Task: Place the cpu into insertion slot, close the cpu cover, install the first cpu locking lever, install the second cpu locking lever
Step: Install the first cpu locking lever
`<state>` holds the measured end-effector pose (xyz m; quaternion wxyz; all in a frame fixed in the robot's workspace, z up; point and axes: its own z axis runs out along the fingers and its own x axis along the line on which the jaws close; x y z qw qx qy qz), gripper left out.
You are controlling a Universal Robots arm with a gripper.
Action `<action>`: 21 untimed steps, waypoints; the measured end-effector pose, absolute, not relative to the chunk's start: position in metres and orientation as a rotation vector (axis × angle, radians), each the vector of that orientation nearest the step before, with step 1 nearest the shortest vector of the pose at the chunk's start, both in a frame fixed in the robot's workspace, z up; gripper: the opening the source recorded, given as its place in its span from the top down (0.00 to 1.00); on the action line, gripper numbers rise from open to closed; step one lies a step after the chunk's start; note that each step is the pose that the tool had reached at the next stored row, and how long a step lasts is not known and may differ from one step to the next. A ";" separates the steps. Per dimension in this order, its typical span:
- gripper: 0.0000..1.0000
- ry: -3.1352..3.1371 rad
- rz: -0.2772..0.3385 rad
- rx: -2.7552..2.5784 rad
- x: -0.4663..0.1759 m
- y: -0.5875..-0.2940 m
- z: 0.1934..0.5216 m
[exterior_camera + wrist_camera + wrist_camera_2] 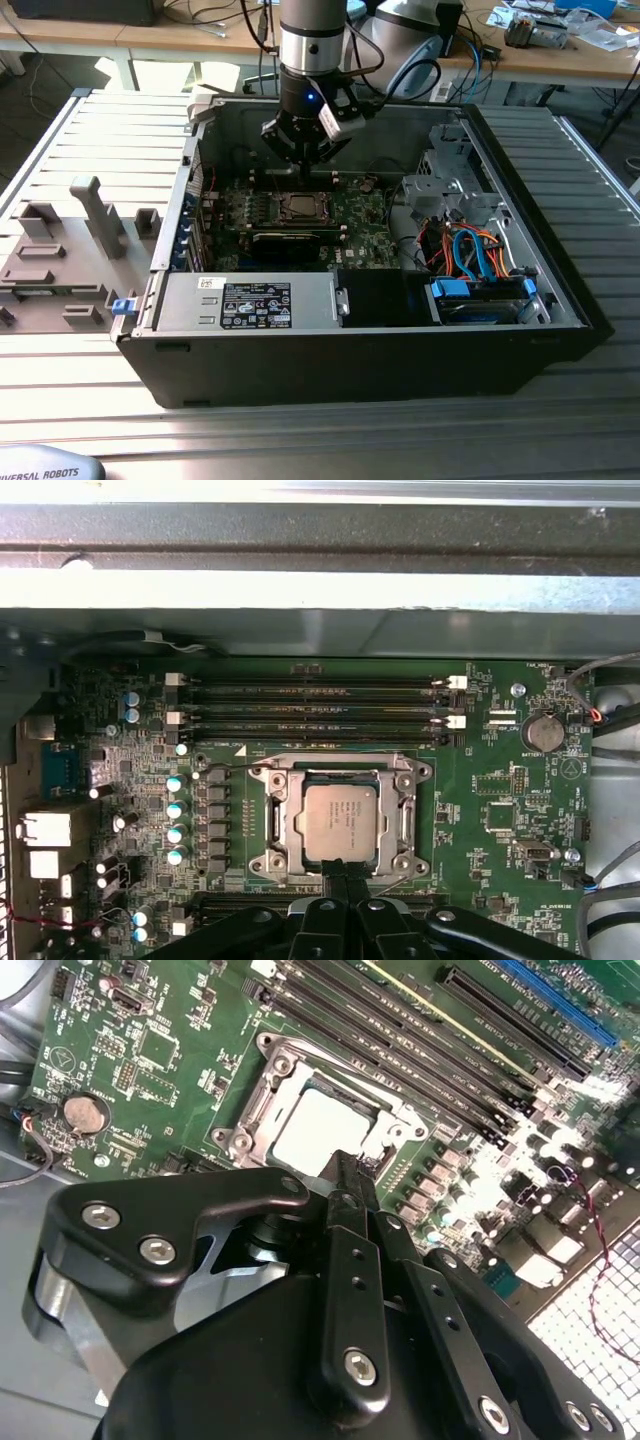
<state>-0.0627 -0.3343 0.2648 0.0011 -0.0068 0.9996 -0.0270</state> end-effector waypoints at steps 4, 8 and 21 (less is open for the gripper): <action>0.89 3.138 -0.085 -0.021 -0.064 -0.334 0.265; 0.89 3.138 -0.085 -0.021 -0.065 -0.334 0.265; 0.89 3.138 -0.085 -0.021 -0.067 -0.334 0.264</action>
